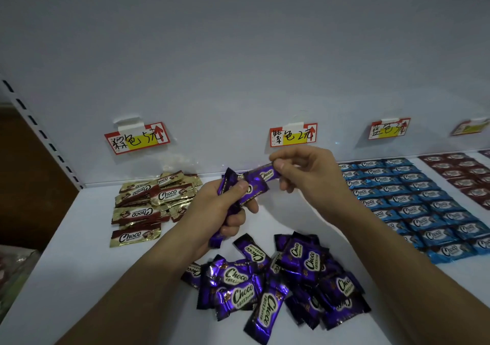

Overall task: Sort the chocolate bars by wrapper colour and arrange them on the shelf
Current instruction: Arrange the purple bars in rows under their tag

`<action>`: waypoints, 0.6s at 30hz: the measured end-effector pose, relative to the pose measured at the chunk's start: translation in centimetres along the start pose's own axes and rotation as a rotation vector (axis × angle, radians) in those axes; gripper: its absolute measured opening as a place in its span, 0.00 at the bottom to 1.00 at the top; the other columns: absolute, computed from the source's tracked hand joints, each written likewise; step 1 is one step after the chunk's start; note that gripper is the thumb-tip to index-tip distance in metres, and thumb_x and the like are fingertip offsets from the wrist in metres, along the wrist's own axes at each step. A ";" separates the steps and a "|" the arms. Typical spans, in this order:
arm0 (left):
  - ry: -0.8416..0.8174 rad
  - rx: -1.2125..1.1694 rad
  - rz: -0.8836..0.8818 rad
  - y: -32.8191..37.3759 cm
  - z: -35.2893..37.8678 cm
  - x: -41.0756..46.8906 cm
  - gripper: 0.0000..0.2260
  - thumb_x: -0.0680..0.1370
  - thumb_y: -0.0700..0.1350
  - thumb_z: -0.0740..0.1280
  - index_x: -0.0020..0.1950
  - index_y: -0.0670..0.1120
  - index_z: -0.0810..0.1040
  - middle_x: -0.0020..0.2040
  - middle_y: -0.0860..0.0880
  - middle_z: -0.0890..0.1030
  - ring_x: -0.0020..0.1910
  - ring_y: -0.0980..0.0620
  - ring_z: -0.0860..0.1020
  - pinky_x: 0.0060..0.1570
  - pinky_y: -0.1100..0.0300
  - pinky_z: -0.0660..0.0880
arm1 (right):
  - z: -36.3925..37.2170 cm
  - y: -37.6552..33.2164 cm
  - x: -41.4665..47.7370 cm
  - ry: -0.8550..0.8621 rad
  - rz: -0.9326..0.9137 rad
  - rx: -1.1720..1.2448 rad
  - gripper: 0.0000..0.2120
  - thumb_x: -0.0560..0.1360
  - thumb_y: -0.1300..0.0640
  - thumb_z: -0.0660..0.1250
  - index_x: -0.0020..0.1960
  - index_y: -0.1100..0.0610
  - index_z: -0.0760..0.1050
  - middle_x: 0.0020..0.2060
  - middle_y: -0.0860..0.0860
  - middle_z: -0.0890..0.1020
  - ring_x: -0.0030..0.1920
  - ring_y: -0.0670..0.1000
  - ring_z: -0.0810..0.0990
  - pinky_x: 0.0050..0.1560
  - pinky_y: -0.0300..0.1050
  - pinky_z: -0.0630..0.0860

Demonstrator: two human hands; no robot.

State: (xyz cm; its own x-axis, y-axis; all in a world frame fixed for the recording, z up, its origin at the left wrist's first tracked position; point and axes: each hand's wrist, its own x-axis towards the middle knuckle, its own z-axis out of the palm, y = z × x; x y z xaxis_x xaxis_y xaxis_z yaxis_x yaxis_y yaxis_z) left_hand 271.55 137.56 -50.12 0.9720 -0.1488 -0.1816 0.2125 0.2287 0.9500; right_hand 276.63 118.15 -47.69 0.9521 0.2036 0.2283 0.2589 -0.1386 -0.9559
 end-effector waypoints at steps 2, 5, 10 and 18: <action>0.043 -0.032 0.017 -0.1 -0.1 0.2 0.08 0.84 0.43 0.62 0.52 0.39 0.77 0.40 0.42 0.81 0.25 0.54 0.64 0.21 0.64 0.60 | -0.7 -0.1 0.2 0.023 0.010 0.060 0.05 0.79 0.67 0.67 0.52 0.62 0.81 0.40 0.57 0.84 0.34 0.50 0.82 0.37 0.41 0.79; 0.103 -0.097 0.052 -0.1 -0.1 0.4 0.08 0.84 0.40 0.61 0.53 0.36 0.76 0.37 0.44 0.79 0.25 0.54 0.65 0.20 0.64 0.60 | -1.1 -0.1 0.2 0.017 -0.008 0.105 0.06 0.76 0.69 0.70 0.51 0.63 0.83 0.44 0.57 0.86 0.43 0.54 0.86 0.49 0.44 0.82; 0.181 -0.267 0.124 0.4 -0.6 0.6 0.07 0.83 0.40 0.60 0.49 0.39 0.75 0.37 0.46 0.77 0.25 0.54 0.64 0.19 0.64 0.59 | -0.7 0.4 0.2 -0.008 -0.054 0.050 0.08 0.67 0.69 0.78 0.45 0.62 0.84 0.47 0.56 0.87 0.48 0.56 0.86 0.53 0.47 0.83; 0.173 -0.439 0.152 0.7 -1.4 0.7 0.07 0.82 0.42 0.59 0.48 0.40 0.72 0.36 0.48 0.75 0.23 0.56 0.64 0.19 0.66 0.60 | 0.5 2.0 0.0 -0.078 -0.139 -0.209 0.08 0.70 0.68 0.77 0.46 0.58 0.84 0.41 0.52 0.87 0.42 0.52 0.86 0.46 0.42 0.82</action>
State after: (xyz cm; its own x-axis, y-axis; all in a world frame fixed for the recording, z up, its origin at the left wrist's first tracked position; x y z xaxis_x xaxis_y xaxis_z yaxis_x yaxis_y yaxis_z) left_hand 272.55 138.98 -49.91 0.9897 0.0714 -0.1240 0.0525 0.6249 0.7790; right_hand 277.09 118.41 -49.72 0.8916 0.3078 0.3322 0.4222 -0.2995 -0.8556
